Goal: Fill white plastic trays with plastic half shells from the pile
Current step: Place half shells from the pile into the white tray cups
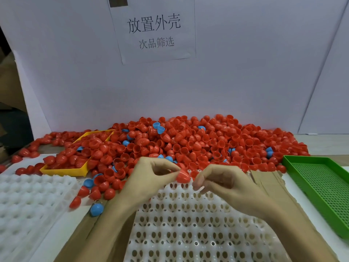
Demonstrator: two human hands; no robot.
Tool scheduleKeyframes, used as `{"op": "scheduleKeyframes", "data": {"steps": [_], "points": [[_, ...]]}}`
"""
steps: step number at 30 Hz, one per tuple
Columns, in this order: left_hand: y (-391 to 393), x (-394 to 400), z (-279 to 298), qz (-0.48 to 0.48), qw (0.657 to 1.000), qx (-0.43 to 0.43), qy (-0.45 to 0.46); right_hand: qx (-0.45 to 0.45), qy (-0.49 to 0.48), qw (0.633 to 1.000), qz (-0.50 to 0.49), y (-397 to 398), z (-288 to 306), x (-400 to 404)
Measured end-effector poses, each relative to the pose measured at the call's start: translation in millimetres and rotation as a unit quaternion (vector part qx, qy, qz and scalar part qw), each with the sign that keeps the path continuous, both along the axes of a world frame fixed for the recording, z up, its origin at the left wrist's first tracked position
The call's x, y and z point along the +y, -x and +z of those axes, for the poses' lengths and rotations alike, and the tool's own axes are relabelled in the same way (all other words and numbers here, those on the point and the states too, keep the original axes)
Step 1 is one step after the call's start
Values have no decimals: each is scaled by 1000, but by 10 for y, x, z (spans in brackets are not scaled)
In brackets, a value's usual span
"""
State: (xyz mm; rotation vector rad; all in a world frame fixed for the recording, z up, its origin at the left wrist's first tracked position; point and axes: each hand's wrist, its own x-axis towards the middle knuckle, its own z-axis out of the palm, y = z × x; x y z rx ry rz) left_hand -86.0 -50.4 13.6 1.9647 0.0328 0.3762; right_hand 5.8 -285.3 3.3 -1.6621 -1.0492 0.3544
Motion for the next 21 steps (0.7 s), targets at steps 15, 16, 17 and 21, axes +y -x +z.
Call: {"op": "scheduleKeyframes", "data": {"steps": [15,16,17,21], "points": [[48,334,-133,-34,875,-2,-482,16,-10,990,-142,-180,72,-195],[50,337,-135,-31,875,-2,-483,17,-12,989,-144,-184,71,-197],[53,340,-134,-30,875,-1,-483,17,-15,989,-145,-190,72,-198],[43,347,-166,-38,870,10,-492,15,-15,988,-152,-214,60,-216]]}}
